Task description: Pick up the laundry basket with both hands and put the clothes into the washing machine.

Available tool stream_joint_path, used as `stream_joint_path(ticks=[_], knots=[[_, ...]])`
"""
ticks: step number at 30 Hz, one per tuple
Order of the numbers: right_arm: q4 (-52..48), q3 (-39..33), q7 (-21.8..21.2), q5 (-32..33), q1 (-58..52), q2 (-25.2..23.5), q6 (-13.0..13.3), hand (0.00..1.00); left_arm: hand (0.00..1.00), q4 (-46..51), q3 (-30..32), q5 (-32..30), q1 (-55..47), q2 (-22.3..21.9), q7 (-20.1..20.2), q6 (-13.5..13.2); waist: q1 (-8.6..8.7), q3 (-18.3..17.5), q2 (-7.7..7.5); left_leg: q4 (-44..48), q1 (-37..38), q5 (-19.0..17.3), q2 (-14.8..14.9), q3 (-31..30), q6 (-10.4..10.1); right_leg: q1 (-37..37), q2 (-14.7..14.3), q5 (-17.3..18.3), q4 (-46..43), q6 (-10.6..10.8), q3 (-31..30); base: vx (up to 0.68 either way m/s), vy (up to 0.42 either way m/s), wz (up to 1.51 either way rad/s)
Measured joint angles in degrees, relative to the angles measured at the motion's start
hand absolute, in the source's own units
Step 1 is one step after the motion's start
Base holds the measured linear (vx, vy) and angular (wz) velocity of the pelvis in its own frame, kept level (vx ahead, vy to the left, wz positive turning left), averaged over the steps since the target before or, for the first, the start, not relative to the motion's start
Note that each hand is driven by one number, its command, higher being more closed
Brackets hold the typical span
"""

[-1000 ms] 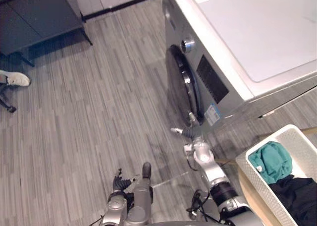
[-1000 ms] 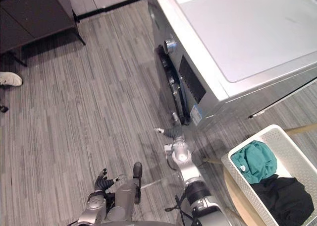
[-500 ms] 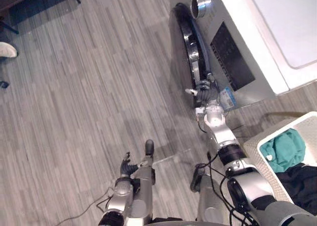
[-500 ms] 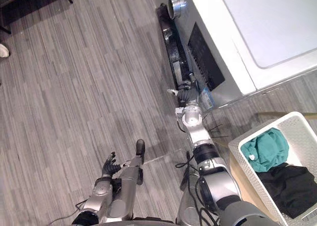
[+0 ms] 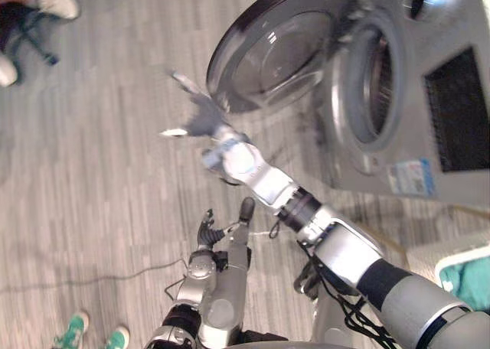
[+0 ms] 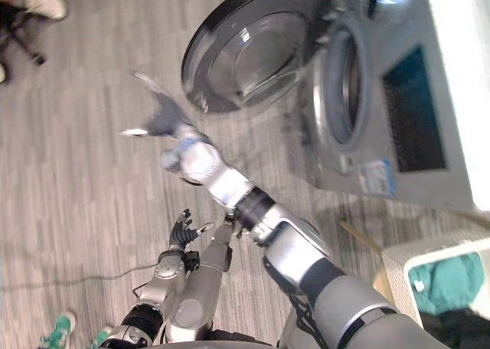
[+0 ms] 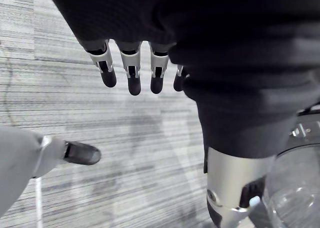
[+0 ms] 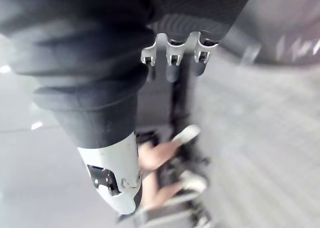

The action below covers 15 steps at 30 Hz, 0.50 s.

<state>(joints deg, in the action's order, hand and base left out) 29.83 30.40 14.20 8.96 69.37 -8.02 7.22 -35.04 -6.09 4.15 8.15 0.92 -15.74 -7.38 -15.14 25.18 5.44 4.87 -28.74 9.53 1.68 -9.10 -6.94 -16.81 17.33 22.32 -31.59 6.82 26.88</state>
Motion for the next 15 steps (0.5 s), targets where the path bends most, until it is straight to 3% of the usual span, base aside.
stream_joint_path(ticks=[4,6,9,15], knots=[[-0.8,-4.8,1.1,0.1,-2.1,6.1,-0.1,0.00,0.00,-1.0,1.8,0.3,0.0,-0.2,-0.1,0.0,0.08,0.0,-0.02,0.0,-0.8,0.1,0.6,2.7,0.1,-3.2,-0.3,-1.4,0.0,0.2,-4.1,-0.07,0.063,-0.37],[-7.3,-6.7,2.1,-0.1,-10.5,10.4,-0.8,0.00,0.00,-1.7,2.2,1.0,0.3,-0.1,-0.1,0.4,1.01,0.0,-0.06,-0.7,-0.7,0.3,2.5,6.5,0.4,-5.9,-2.4,-4.4,2.2,0.2,-8.6,-0.07,0.042,-1.05],[-13.0,-7.5,1.8,-0.7,-24.5,12.9,-1.0,0.00,0.00,-1.8,2.1,1.4,2.0,0.5,-0.4,1.2,4.63,0.1,-0.06,-1.8,0.2,0.8,4.3,10.5,1.1,-6.6,-4.9,-8.5,6.4,0.2,-13.5,-0.03,0.059,-1.03],[-12.4,-9.4,-2.8,-2.2,-47.3,14.2,-1.2,0.00,0.00,-2.6,-1.2,-0.4,9.3,2.3,-0.7,2.1,10.11,0.1,-0.07,-4.4,4.6,2.2,6.6,14.7,1.0,-6.7,-7.6,-11.2,8.7,-0.6,-19.5,-0.05,-0.033,-0.59]])
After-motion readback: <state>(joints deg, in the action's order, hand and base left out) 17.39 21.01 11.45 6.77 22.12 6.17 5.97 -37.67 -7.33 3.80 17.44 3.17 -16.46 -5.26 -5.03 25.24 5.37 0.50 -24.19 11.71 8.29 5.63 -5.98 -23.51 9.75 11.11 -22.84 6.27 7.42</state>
